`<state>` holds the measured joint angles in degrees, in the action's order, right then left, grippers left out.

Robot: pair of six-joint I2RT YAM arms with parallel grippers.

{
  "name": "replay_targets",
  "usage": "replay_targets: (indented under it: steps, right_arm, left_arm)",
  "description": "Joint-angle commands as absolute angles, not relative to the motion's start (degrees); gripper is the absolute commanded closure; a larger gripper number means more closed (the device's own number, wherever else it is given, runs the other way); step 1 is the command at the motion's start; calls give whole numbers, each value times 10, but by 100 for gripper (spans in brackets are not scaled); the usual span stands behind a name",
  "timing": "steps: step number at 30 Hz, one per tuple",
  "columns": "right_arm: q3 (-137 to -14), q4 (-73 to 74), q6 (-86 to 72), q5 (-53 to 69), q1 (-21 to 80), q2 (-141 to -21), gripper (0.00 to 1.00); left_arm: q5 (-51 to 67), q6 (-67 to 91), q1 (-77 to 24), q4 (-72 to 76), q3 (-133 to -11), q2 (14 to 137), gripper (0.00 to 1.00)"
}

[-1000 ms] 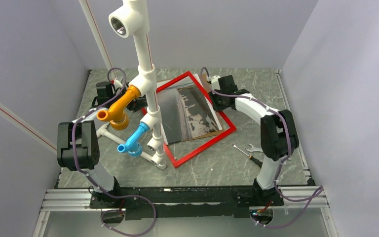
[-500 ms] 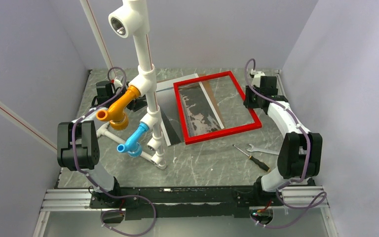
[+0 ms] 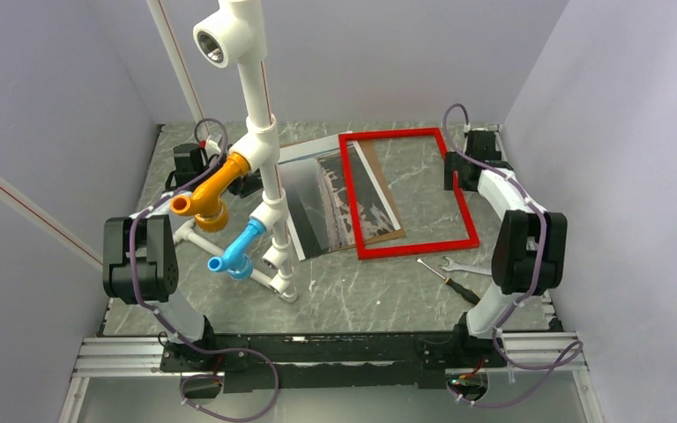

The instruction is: Take the photo out of the frame

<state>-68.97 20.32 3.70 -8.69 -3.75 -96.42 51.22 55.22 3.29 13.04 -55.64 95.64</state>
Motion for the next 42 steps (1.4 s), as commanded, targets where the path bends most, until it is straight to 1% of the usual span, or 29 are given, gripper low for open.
replay_targets:
  steps: [1, 3, 6, 8, 10, 12, 16, 18, 21, 22, 24, 27, 28, 30, 34, 36, 40, 42]
  right_arm:
    - [-776, 234, 21, -285, 30, -996, 0]
    - [-803, 249, 12, -314, 70, -1008, 0]
    - [-828, 272, -78, -206, 125, -1015, 0]
    - [-812, 243, -144, -126, 164, -1014, 0]
    - [-783, 185, -180, -94, 206, -1020, 1]
    - [-778, 157, -209, -91, 239, -1044, 4]
    - [-783, 137, -210, -95, 282, -1092, 15]
    - [-773, 119, -203, -113, 304, -1103, 20]
    - [-765, 113, -198, -127, 327, -1119, 21]
    - [-762, 112, -199, -133, 334, -1126, 21]
    - [-761, 113, -195, -151, 349, -1141, 24]
    - [-769, 135, -192, -195, 367, -1161, 33]
    - [-767, 136, -186, -206, 374, -1160, 38]
    - [-762, 136, -175, -220, 377, -1147, 54]
    - [-772, 159, -153, -252, 377, -1126, 87]
    - [-776, 175, -145, -274, 376, -1109, 99]
    - [-776, 184, -141, -293, 352, -1076, 100]
    - [-775, 197, -165, -296, 330, -1067, 100]
  left_arm:
    - [535, 538, 20, 162, -575, 970, 37]
    - [538, 545, 20, 172, -572, 975, 37]
    - [539, 544, 15, 172, -573, 983, 37]
    - [538, 537, 8, 163, -577, 992, 37]
    - [543, 549, 4, 179, -575, 1002, 36]
    - [555, 562, -27, 208, -571, 1017, 37]
    - [559, 573, -78, 216, -588, 1074, 38]
    - [560, 615, -97, 287, -581, 1104, 41]
    - [546, 712, -104, 428, -544, 1139, 49]
    - [534, 728, -106, 457, -531, 1143, 50]
    - [518, 726, -114, 453, -523, 1148, 50]
    - [493, 714, -124, 437, -513, 1148, 49]
    - [479, 710, -125, 427, -510, 1144, 49]
    - [457, 686, -126, 372, -512, 1141, 48]
    - [406, 619, -126, 218, -539, 1138, 48]
    - [395, 607, -125, 169, -544, 1134, 48]
    - [396, 610, -121, 128, -547, 1139, 48]
    - [405, 609, -120, 118, -550, 1145, 48]
